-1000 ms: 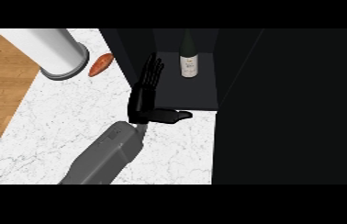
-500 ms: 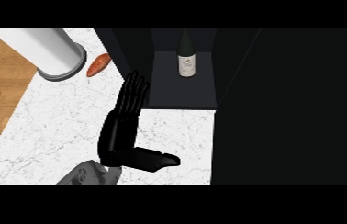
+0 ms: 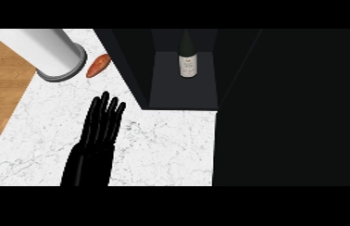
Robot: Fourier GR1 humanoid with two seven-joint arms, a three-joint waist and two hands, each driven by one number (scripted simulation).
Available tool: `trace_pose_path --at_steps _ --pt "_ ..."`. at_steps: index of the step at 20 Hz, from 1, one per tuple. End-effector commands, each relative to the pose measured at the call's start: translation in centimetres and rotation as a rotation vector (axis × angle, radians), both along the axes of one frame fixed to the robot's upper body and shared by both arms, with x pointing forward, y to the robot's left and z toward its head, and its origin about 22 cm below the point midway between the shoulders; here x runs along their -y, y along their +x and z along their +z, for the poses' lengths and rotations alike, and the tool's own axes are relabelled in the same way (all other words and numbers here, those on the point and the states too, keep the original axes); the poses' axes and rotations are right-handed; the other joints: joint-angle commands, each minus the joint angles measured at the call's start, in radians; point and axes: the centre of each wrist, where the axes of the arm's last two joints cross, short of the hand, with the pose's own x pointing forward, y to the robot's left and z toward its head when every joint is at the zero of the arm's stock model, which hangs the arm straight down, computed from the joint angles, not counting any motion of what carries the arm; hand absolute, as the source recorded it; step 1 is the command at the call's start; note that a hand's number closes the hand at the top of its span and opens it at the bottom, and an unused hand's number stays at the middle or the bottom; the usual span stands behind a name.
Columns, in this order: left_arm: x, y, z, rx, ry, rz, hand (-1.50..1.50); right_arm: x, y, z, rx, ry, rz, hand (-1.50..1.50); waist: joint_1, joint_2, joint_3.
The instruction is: Pick up the wine, place it into the cabinet and close the cabinet
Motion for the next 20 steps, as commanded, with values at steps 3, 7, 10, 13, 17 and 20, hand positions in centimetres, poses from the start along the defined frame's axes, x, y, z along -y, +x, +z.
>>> trace_pose_path --at_steps 3,7,10,13,17,20 --pt "-3.2 -2.8 0.2 0.011 0.049 0.100 -1.50 -0.1 -0.5 0.5 -0.038 -0.104 0.201 1.50 0.001 0.001 0.000" --pt "-6.1 -5.4 2.1 0.028 0.028 0.136 -1.50 -2.1 -3.4 0.6 -0.143 -0.047 0.264 1.50 0.006 -0.004 -0.002" --pt "-8.6 -4.7 2.7 0.033 0.020 0.165 -1.50 -3.5 -3.4 0.8 -0.148 -0.020 0.330 1.50 0.000 0.000 -0.002" --pt "-9.6 -7.2 3.5 0.019 0.006 0.154 -1.50 -5.8 -3.5 0.6 -0.142 0.005 0.345 1.50 0.011 -0.002 -0.002" --pt "-12.2 -8.6 1.9 0.011 0.017 0.165 -1.50 -7.3 -5.2 2.2 -0.139 0.018 0.349 1.50 0.008 -0.005 -0.003" --pt "-13.9 -8.6 2.4 0.008 0.031 0.189 -1.50 -10.7 -4.4 1.7 -0.110 0.012 0.357 1.50 0.007 -0.007 -0.003"
